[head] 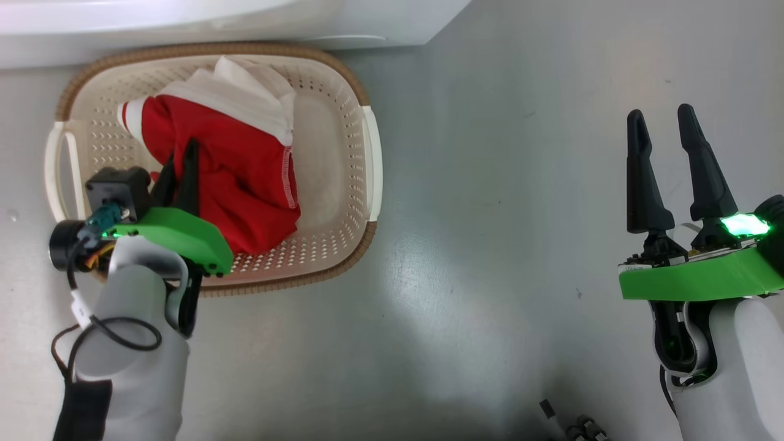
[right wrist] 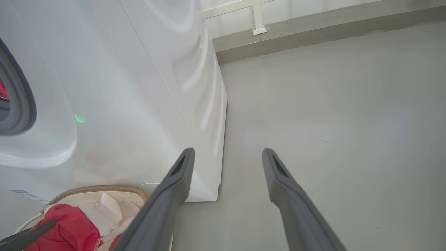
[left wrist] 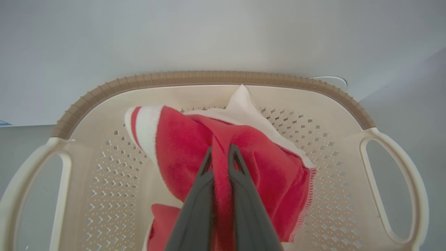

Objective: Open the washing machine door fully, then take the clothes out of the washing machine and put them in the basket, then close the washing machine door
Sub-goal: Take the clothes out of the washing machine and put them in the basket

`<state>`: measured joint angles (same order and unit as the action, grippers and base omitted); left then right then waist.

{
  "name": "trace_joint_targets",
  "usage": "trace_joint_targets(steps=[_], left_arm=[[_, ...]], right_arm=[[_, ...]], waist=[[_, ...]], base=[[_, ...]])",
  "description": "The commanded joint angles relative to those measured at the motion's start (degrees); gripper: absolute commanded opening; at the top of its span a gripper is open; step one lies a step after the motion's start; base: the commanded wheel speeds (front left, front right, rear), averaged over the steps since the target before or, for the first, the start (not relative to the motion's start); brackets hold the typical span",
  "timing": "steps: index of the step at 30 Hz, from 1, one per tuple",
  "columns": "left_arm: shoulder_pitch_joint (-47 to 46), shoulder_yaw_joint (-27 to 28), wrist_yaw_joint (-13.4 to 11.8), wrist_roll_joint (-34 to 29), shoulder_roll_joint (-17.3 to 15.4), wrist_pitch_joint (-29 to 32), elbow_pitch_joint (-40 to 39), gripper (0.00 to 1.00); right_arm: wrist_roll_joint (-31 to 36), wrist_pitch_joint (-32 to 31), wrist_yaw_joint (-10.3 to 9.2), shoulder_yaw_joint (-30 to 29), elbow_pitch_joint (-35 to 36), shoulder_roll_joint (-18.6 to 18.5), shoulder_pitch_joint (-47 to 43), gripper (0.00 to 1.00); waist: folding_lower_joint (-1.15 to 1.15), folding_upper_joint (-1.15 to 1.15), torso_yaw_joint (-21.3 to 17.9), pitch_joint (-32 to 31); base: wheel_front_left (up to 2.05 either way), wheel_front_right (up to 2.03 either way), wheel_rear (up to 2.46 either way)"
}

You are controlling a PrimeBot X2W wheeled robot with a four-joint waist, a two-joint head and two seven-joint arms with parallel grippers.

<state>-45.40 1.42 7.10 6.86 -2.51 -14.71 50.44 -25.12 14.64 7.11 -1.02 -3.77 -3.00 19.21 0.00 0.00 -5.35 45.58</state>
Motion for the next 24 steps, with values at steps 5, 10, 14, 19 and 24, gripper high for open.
trace_joint_targets(steps=[5,10,14,19,24], left_arm=[[-0.82,1.52,0.28,-0.9,-2.28,-0.29,2.17,0.2],[-0.64,1.95,0.3,-1.11,-2.18,-0.29,2.47,1.0],[0.54,2.45,0.31,-1.06,-1.86,-0.29,2.46,1.0],[2.25,2.92,0.32,-0.92,-1.38,-0.29,1.4,1.0],[4.28,2.86,0.34,-0.72,-1.02,-0.29,-0.23,1.0]], right_arm=[[-0.12,0.36,0.37,1.03,1.51,0.13,-0.08,1.0],[0.1,0.36,0.37,0.87,1.15,0.13,-0.07,1.0],[0.35,0.36,0.37,0.55,0.81,0.13,-0.41,1.0],[0.65,0.36,0.37,0.56,0.14,0.13,-0.98,1.0],[0.98,0.36,0.37,0.69,-0.43,0.13,-1.57,1.0]], waist=[[0.0,0.0,-0.16,0.97],[0.0,0.0,0.14,0.23],[0.0,0.0,0.68,-1.16],[0.0,0.0,1.38,-3.68],[0.0,0.0,1.84,-6.29]], base=[[0.0,0.0,0.0],[0.0,0.0,0.0],[0.0,0.0,0.0],[0.0,0.0,0.0],[0.0,0.0,0.0]])
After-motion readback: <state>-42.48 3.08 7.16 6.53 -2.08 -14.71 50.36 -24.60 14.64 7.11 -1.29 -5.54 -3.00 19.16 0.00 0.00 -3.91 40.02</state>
